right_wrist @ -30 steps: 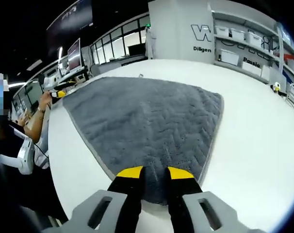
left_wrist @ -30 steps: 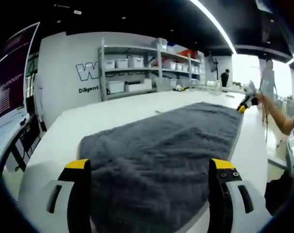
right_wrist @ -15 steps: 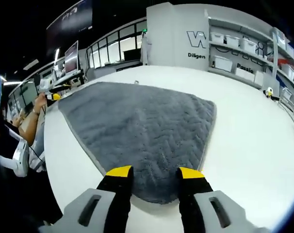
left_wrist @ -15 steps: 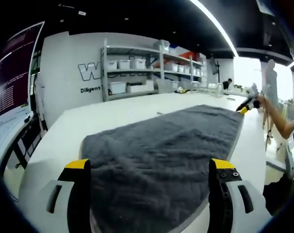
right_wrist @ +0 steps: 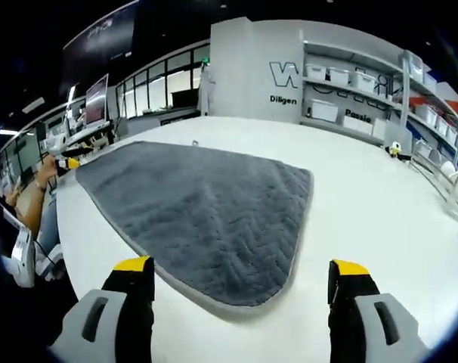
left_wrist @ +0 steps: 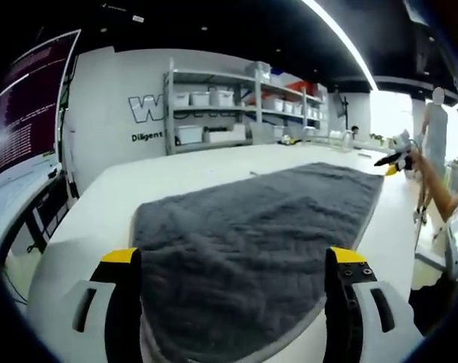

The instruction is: Open the folded towel by lifting each exposed corner and separating the folded layers until the towel lies flat within the target outline without major curled edges

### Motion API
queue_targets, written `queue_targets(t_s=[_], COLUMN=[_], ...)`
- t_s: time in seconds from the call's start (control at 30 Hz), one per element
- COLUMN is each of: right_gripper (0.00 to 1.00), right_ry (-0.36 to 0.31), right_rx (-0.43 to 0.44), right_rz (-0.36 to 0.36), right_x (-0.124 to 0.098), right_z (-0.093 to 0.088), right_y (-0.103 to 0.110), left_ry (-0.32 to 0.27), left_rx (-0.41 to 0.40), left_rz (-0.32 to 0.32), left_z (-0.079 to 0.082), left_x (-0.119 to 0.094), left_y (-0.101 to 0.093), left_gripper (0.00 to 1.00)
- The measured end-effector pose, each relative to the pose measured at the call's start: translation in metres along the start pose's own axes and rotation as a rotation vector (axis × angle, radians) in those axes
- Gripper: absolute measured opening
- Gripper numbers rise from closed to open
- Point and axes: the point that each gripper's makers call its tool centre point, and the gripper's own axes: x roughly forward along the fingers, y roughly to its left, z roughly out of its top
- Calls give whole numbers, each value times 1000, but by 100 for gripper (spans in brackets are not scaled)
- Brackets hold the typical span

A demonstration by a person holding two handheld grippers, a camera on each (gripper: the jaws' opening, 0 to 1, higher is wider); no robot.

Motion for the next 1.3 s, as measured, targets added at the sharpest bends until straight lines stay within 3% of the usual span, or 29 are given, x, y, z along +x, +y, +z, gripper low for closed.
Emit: queue_targets(t_s=[0.3,0.5,0.6,0.7,0.83,1.03,1.3], right_gripper=[99,99,96,83,66,32,18], right_ry=[-40,-79,-55,-65,-122,-122,-101], right_rx=[-26,-67,-138,-175,-179,-246,-288], right_rz=[-13,49,65,92,218,346,494], right_x=[-5,4,11,18,28,49,82], right_z=[13,31,36,45,61,68,70], right_y=[11,47,63,82,118,162,218], left_ry=[-14,2,2,1,0,6,10], left_rx=[-8,-14,-12,-12,-12,-8,-3], left_rz=[-1,-3,-8,-13,-18,-36,-56], left_z=[0,-6,-7,-7,-6,-7,-6], left_x=[-4,-5,-6,-7,-7,-8,-8], left_y=[-4,-7,-8,-11,-13,-18,-23], left_gripper=[99,99,99,99,99,99,99])
